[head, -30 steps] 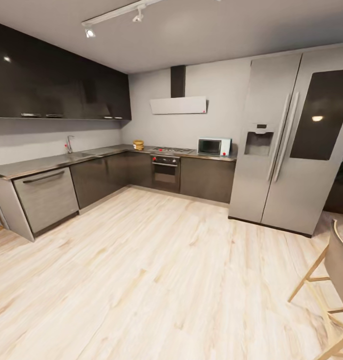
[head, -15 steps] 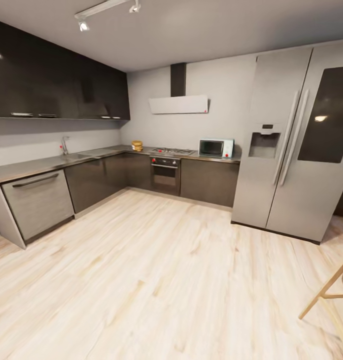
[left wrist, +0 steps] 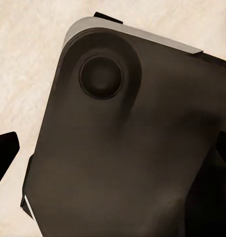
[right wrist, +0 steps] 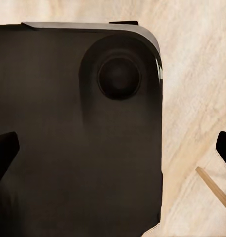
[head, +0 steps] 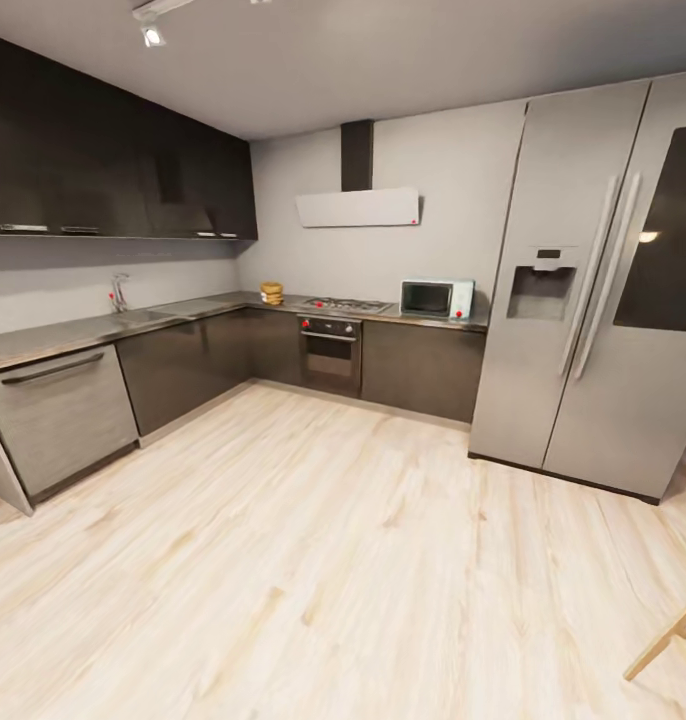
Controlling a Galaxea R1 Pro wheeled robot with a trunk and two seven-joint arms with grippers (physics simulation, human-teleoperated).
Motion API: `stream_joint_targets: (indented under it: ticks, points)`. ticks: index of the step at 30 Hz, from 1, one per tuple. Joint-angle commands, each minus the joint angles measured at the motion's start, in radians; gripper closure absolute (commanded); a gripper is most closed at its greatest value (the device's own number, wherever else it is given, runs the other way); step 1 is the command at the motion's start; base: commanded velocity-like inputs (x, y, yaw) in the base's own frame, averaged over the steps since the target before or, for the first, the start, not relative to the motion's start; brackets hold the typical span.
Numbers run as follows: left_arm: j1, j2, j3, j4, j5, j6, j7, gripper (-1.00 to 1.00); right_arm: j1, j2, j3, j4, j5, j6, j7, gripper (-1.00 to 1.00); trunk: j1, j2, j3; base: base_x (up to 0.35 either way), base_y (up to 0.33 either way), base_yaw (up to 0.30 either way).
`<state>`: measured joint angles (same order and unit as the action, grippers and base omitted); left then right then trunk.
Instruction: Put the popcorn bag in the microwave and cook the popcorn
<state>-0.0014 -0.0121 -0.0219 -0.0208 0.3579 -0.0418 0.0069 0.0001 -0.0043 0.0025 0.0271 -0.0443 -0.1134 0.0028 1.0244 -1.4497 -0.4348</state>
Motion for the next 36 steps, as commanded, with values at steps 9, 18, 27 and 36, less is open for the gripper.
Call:
stream_joint_targets:
  ticks: [9,18,27,36]
  points:
    - [0.000,0.000,-0.003,-0.001,0.006,-0.005,0.001,-1.00,0.000,0.000,-0.001,0.002,-0.012,-0.006,-0.001,-1.00,0.001,0.000,0.002,0.328,0.000,-0.125]
    - [0.000,0.000,-0.001,-0.001,0.006,-0.011,0.001,-1.00,0.000,0.000,-0.001,0.002,-0.010,-0.006,0.000,-1.00,0.001,0.000,0.005,0.328,0.000,-0.155]
    - [0.000,0.000,-0.001,-0.001,0.006,-0.012,0.001,-1.00,0.000,0.000,-0.001,0.002,-0.008,-0.006,0.000,-1.00,0.001,0.000,0.005,0.328,0.000,-0.002]
    - [0.000,0.000,-0.001,-0.001,0.006,-0.012,0.001,-1.00,0.000,0.000,-0.001,0.002,-0.008,-0.006,0.000,-1.00,0.001,0.000,0.005,0.328,0.000,0.000]
